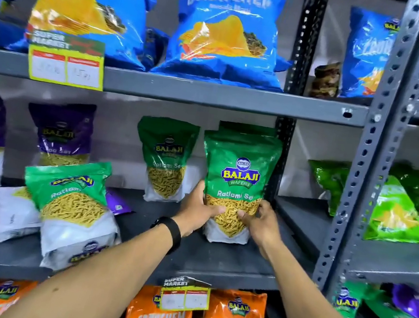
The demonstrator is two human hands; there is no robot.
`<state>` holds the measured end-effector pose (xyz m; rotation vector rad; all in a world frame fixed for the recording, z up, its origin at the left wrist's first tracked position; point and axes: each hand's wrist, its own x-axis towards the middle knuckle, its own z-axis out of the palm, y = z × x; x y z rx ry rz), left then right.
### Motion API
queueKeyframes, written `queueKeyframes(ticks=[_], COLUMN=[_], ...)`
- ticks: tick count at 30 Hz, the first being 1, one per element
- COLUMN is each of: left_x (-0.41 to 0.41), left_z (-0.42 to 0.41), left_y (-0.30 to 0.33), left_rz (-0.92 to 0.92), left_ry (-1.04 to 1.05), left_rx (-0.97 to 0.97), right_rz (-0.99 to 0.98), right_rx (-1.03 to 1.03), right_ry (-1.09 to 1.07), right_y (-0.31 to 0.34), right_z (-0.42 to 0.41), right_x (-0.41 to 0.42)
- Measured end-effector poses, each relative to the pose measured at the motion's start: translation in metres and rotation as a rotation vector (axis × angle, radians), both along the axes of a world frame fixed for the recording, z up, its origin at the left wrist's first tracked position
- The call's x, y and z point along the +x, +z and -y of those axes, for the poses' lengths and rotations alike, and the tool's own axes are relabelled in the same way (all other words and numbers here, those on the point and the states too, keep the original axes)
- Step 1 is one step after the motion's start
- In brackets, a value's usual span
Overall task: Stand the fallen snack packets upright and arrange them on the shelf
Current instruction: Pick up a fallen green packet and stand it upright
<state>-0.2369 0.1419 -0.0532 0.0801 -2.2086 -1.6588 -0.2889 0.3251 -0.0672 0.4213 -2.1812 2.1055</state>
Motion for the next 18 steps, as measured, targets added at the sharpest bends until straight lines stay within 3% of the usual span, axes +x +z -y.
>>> queueKeyframes(ticks=[6,11,15,18], left_x=[0.01,0.063,0.114,0.16], left_z=[-0.002,0.014,0.061,0.102], left_y=[-0.002,0.021,0.039,0.049], left_rz=[0.003,0.052,0.001,-0.068], left_ry=[-0.025,0.006,0.086,0.279], left_rx=[0.037,0.02,-0.135,-0.362], right_rz=[0.028,-0.088,-0.125,-0.136], right_rx=[0.007,0.134,0.082,0.071], right_ry=[-0.038,-0.366,-0.061,0.147], right_y=[-0.019,-0.025,-0.025,-0.009], right_z=[-0.003,0.001,0.033,0.08], right_x=[-0.007,0.04,0.065,0.087])
